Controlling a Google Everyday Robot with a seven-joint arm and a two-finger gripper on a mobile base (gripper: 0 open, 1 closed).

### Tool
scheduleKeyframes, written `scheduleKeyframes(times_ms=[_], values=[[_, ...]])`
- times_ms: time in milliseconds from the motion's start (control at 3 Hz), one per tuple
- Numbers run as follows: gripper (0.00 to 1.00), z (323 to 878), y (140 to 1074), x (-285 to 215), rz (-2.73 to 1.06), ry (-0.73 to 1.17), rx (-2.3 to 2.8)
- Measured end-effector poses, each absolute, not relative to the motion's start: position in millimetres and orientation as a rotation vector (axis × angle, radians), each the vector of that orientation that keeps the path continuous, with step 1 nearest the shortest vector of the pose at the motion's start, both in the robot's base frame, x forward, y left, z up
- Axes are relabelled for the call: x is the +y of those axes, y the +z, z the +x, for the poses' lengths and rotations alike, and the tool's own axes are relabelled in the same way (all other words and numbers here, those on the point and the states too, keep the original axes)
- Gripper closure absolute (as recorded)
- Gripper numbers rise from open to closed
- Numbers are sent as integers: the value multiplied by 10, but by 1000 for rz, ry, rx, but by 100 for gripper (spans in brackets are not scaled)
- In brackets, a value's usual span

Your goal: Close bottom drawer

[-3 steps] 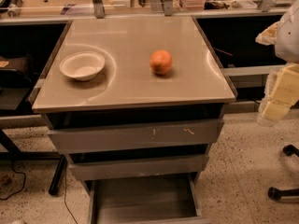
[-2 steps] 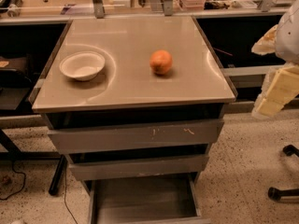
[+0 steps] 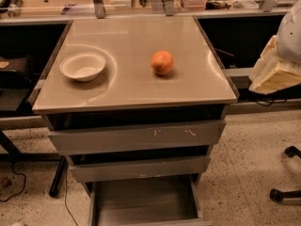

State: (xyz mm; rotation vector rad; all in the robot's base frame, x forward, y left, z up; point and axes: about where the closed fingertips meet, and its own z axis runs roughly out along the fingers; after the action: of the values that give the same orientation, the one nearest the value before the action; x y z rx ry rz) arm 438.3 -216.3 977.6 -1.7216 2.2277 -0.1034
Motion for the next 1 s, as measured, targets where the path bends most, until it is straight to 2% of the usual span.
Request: scheduleKeyframes(times_ms=[333, 667, 1000], values=[[87, 4383, 9776, -2163, -1722, -103, 2228], [100, 4383, 9777, -2163, -1722, -103, 2228], [100, 4383, 9779, -2162, -1721, -105, 2227]])
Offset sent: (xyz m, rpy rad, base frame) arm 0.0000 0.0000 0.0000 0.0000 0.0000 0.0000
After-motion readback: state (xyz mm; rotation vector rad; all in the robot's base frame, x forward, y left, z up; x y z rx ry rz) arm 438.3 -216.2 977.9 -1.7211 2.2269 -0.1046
